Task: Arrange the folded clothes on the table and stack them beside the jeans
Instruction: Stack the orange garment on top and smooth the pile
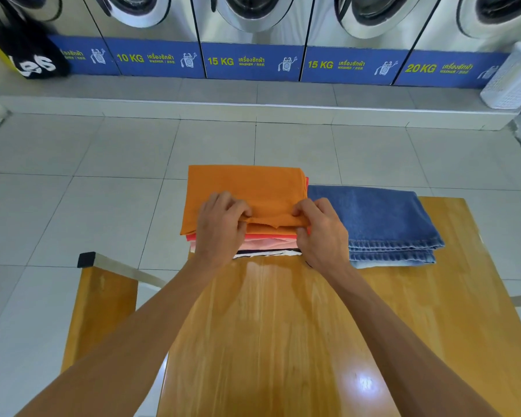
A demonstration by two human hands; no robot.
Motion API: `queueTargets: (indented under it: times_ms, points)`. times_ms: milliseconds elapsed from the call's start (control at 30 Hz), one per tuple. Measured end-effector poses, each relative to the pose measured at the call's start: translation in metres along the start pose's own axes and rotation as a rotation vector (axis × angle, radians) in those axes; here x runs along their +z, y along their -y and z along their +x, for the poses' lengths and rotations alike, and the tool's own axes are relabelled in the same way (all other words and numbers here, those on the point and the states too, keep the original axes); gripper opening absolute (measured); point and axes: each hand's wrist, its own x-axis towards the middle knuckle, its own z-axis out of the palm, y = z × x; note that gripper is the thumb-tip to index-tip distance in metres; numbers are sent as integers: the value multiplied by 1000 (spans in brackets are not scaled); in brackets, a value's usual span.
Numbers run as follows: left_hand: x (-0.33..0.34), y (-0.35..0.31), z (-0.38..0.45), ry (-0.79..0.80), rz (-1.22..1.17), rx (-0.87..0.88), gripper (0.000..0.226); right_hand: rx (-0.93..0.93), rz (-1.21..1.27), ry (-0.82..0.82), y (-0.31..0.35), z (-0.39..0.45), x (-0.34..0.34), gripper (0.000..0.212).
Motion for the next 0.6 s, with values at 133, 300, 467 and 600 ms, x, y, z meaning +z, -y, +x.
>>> queueTargets:
  times_ms: [133, 300, 467, 600]
  points:
    - [0, 9, -14, 36, 2, 142, 10, 22, -33, -41, -2, -7, 5, 36]
    - [-16, 48, -32, 71, 40, 215, 10, -7, -67, 74, -8, -15, 0, 32]
    - [-34, 43, -19, 48, -48, 162, 16, 91, 69, -92, 14, 1, -34, 37]
    - [-20, 5, 16, -56, -163, 31, 30, -47, -10, -121, 53, 46, -4, 43]
